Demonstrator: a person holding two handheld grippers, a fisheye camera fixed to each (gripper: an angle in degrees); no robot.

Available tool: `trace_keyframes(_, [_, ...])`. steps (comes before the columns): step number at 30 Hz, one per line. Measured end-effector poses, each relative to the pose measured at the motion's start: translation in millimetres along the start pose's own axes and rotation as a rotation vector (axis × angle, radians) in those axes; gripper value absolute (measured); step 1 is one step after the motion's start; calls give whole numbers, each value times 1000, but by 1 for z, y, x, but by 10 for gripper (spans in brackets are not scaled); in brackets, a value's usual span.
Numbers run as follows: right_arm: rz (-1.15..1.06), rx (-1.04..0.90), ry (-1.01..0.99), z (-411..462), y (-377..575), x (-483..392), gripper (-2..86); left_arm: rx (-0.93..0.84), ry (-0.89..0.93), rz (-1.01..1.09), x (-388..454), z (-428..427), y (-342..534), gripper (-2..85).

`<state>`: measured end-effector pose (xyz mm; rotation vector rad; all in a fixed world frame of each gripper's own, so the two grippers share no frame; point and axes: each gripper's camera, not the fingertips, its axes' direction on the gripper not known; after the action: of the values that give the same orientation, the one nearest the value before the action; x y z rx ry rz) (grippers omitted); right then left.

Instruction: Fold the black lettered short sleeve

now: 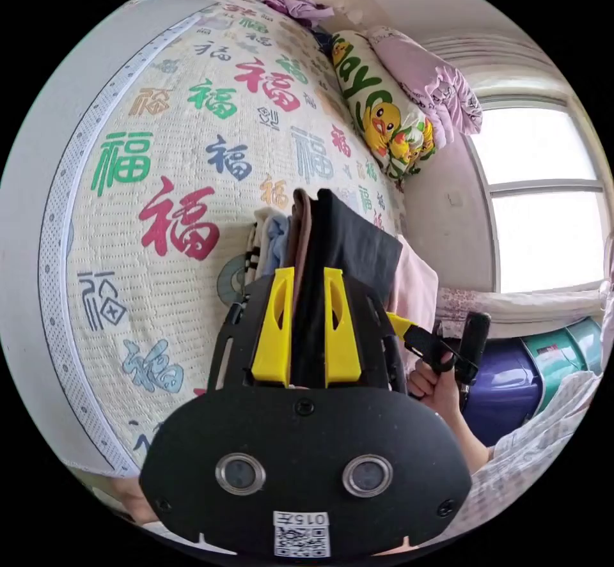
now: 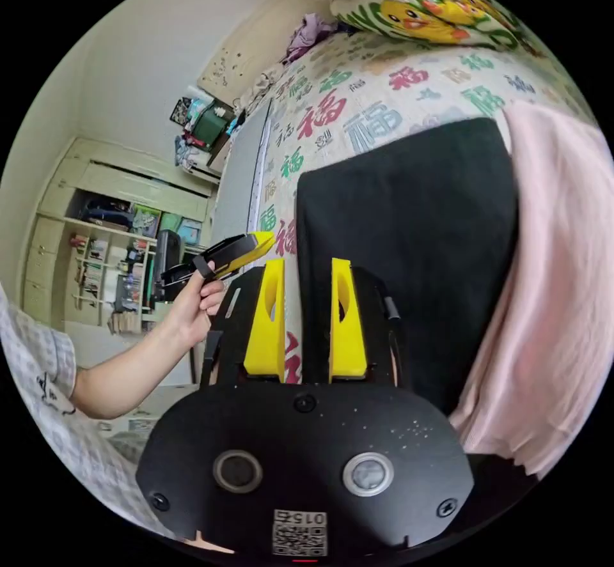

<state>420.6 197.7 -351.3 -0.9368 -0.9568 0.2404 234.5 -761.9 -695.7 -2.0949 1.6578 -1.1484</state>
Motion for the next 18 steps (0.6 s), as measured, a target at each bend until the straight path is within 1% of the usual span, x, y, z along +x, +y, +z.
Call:
trace_keyframes(2, [-80,43,101,8,-37,-29,118,35,18,23,4,0,-14,76])
trace_keyframes(4, [-126,41,174,20,-66,-47,130,46,25,44,7,0,-27,71])
trace_keyframes(7, [-176,-43,211,43,-106,-72,132,32,-43,55,12,-4,-43,54])
trace_keyframes(10, [-207,-124,393,65,-114,-80,94,29,-37,68,13,-15,-48,53])
trace_keyframes(11, [-233,-102,370,56,-111,-82,76,14,-33,70,13,-19,-48,55])
trace_keyframes(12, [-215,-99,338,49,-110,-81,67,3,-22,83,13,-24,-48,58])
trace_keyframes(14, [-91,-57,188,6,-100,-64,28,-19,-4,103,15,-29,-48,64])
trace_keyframes(18, [38,50,127,-68,-60,-43,13,-71,-19,157,20,-31,-46,76])
